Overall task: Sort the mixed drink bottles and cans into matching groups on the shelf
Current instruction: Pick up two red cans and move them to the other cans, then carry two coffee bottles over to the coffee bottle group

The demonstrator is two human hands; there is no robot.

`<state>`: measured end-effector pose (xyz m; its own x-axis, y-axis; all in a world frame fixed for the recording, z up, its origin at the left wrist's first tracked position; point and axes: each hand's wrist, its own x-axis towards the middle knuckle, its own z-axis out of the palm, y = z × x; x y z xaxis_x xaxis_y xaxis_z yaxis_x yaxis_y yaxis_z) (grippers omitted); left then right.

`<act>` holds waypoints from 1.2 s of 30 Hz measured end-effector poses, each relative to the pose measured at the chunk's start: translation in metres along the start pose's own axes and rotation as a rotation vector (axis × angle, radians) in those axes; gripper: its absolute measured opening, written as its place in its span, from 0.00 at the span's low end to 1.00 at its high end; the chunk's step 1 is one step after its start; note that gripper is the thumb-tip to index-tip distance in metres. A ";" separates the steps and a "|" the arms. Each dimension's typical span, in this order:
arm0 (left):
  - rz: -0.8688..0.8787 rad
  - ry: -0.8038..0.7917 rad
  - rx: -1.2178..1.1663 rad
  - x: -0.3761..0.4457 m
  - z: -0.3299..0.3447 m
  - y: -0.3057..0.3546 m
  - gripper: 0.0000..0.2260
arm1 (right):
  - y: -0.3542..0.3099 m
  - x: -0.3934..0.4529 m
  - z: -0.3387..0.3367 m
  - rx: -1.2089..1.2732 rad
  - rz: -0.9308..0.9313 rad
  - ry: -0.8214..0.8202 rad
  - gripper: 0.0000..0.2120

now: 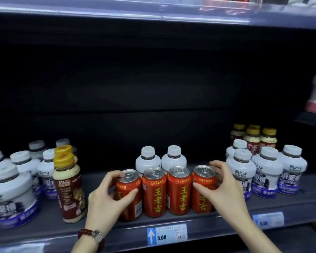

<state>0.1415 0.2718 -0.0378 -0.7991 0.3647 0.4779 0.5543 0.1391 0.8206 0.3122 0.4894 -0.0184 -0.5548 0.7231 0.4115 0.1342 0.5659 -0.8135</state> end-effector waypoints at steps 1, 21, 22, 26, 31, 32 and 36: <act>0.005 -0.011 0.002 -0.001 -0.001 0.000 0.19 | -0.001 0.000 -0.001 -0.001 0.004 -0.006 0.31; 0.046 0.043 -0.060 -0.013 -0.066 0.012 0.10 | -0.080 -0.042 0.051 -0.070 -0.397 0.062 0.17; 0.035 0.047 -0.066 -0.014 -0.073 0.011 0.09 | -0.086 -0.046 0.062 -0.035 -0.423 0.028 0.17; 0.005 0.076 -0.041 -0.017 -0.105 0.002 0.06 | -0.104 -0.059 0.106 0.055 -0.483 -0.062 0.14; -0.034 0.115 0.029 -0.022 -0.151 -0.020 0.05 | -0.119 -0.075 0.169 0.150 -0.490 -0.203 0.15; -0.052 0.126 0.042 -0.023 -0.159 -0.025 0.05 | -0.120 -0.078 0.181 0.165 -0.480 -0.232 0.15; -0.119 0.178 0.079 -0.028 -0.188 -0.046 0.05 | -0.135 -0.094 0.218 0.174 -0.442 -0.330 0.14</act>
<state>0.0948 0.0819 -0.0303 -0.8846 0.1745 0.4324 0.4643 0.2454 0.8510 0.1670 0.2586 -0.0373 -0.7578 0.2556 0.6003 -0.2896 0.6927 -0.6606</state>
